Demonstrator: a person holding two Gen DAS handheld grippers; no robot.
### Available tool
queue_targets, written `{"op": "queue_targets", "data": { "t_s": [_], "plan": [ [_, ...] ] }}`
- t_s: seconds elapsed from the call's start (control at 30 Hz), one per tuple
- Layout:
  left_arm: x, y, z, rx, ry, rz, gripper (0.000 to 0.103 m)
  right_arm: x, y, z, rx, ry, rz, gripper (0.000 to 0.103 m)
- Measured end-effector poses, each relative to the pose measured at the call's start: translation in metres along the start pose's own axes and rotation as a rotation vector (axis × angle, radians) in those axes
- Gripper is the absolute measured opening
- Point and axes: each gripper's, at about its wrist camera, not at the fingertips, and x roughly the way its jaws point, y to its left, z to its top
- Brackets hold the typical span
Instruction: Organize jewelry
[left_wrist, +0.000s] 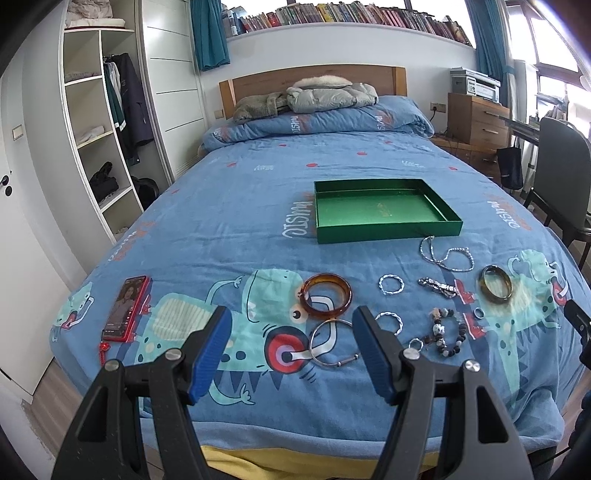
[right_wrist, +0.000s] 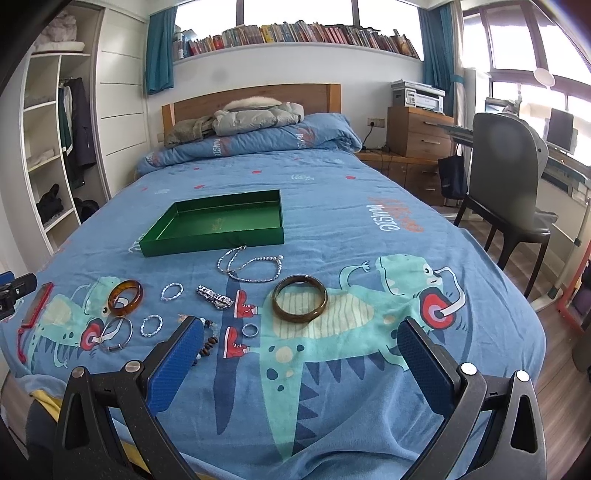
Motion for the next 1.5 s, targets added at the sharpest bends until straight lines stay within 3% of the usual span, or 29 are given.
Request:
{"op": "queue_targets", "data": {
  "t_s": [0.77, 1.13, 1.5],
  "plan": [
    [0.018, -0.002, -0.008, 0.014, 0.045, -0.007, 0.066, 0.006, 0.008, -0.005, -0.01, 0.015, 0.038, 0.102],
    [0.028, -0.009, -0.009, 0.036, 0.059, -0.026, 0.066, 0.015, 0.008, -0.008, -0.013, 0.026, 0.063, 0.093],
    [0.046, -0.001, -0.01, -0.007, 0.077, -0.05, 0.066, 0.025, 0.006, -0.009, -0.009, 0.03, 0.078, 0.082]
  ]
}}
